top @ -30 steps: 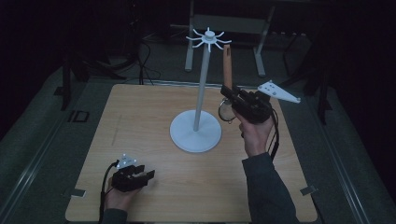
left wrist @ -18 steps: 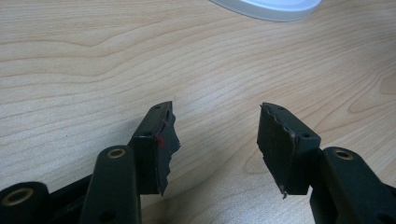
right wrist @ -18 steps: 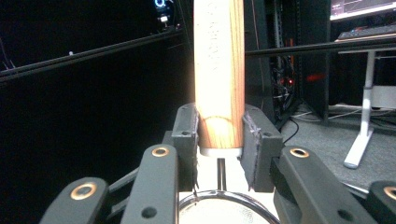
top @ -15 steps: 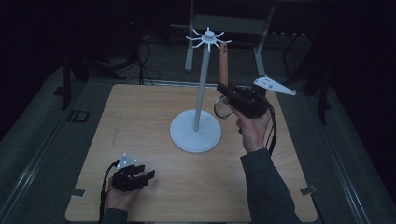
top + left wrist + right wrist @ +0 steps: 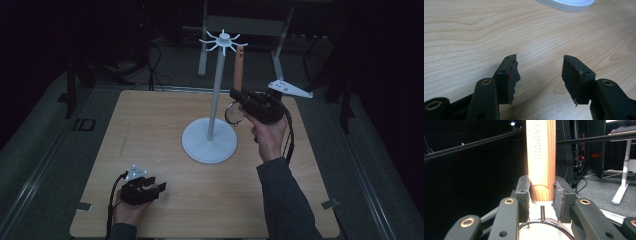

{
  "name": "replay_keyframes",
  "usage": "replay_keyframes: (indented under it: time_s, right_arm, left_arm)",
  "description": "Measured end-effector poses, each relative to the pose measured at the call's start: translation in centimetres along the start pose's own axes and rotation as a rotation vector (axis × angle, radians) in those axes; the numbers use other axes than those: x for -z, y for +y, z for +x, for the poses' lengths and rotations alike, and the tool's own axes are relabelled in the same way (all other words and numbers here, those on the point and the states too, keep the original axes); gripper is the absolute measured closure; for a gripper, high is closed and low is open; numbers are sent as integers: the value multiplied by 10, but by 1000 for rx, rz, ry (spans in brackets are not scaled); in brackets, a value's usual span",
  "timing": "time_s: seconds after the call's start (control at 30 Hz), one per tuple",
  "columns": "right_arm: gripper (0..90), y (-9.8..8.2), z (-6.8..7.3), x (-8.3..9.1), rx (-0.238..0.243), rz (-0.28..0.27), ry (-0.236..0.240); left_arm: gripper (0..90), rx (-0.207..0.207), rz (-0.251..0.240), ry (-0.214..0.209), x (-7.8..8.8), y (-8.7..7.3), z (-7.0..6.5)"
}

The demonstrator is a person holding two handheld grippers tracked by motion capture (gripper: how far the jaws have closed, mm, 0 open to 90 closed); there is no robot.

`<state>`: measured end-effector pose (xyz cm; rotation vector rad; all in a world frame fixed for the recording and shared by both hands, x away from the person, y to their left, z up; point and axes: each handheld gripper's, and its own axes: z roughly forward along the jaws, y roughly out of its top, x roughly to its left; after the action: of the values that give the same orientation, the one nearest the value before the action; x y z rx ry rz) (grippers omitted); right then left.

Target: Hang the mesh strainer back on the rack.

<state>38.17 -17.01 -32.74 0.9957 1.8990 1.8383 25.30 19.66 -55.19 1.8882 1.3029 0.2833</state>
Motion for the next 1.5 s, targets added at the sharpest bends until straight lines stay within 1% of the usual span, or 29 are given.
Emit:
replay_keyframes:
  time_s: [0.1,0.13,0.23,0.43,0.57,0.73,0.8,0.9,1.03,1.17,1.33,1.4,1.5]
  right_arm:
    - [654,-1,0,0,0,5,-5]
    - [604,-2,-1,-1,-1,-1,-7]
    - [554,-1,0,0,9,-2,-23]
    - [451,-2,2,3,44,-2,-87]
    - [409,-2,2,6,60,-4,-118]
    - [391,-2,3,9,66,-11,-135]
    - [376,-2,3,13,72,-18,-150]
    - [368,-2,3,16,74,-19,-155]
    - [357,-2,4,22,91,-23,-169]
    - [355,-3,4,25,98,-25,-174]
    - [353,-6,2,29,99,-17,-183]
    - [353,-11,-1,31,104,2,-190]
    - [353,-14,-2,32,105,13,-195]
  left_arm:
    - [462,1,0,0,0,0,0]
    - [462,0,0,0,0,0,0]
    - [462,0,1,0,0,0,0]
    - [462,2,-1,0,0,0,-1]
    - [462,0,0,0,0,0,0]
    - [462,1,0,0,0,0,0]
    - [462,0,0,-1,-1,0,-1]
    - [462,0,1,-1,0,0,0]
    - [462,0,3,-3,-1,1,-1]
    - [462,-2,3,-2,-1,1,-1]
    - [462,-3,3,-3,-1,1,-1]
    - [462,-3,3,-3,-1,1,-1]
    - [462,-6,4,-2,-2,1,-1]
